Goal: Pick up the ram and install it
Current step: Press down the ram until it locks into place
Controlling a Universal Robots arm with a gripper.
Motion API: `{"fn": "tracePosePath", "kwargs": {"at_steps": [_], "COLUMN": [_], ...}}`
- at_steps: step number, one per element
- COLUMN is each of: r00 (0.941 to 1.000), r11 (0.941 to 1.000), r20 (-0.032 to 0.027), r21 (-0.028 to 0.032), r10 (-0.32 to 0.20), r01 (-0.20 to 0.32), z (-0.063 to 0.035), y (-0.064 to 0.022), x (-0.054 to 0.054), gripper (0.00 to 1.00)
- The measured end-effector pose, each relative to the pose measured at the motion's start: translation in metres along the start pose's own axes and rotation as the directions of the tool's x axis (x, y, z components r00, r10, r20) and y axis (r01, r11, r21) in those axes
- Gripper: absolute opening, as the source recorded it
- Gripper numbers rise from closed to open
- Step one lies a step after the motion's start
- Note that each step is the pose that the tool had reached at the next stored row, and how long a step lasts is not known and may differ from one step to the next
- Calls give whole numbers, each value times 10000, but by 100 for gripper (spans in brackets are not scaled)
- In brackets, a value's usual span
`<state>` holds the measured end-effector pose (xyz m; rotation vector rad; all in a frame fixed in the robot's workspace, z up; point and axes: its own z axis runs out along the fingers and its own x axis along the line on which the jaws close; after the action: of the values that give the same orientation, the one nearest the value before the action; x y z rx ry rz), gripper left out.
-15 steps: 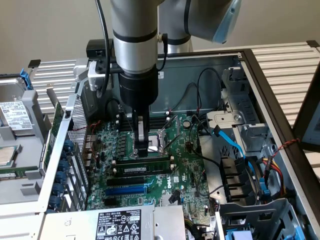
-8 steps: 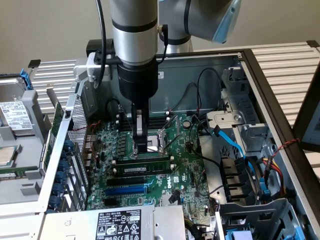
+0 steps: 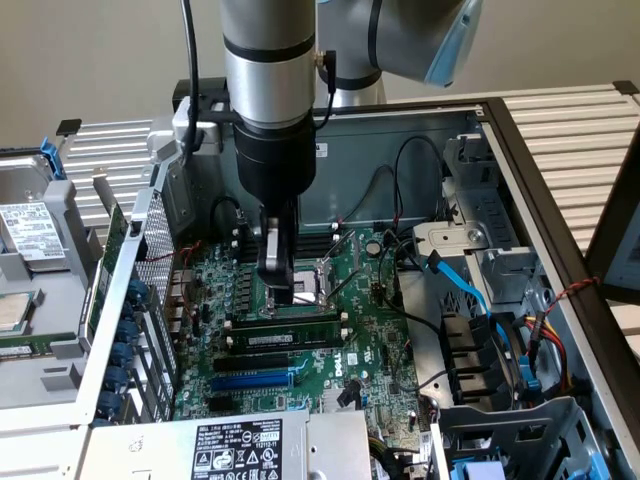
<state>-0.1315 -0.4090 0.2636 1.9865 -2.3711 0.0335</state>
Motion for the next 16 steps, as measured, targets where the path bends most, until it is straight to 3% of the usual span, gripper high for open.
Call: {"fn": "tracePosePath", "kwargs": {"at_steps": [4,8,12,16], "r00": [9978,9916,9814,9673], "r11": [9978,9915,9814,9673], "r20": [9,14,17,20], "r21": [-34,-66,-100,-133], "r10": [658,1296,1918,2535], "r01": [-658,-1296,-1918,-2534], "z": [0,0,0,0], "y": [0,0,0,0], "x": [0,0,0,0], "gripper": [10,10,10,10]}}
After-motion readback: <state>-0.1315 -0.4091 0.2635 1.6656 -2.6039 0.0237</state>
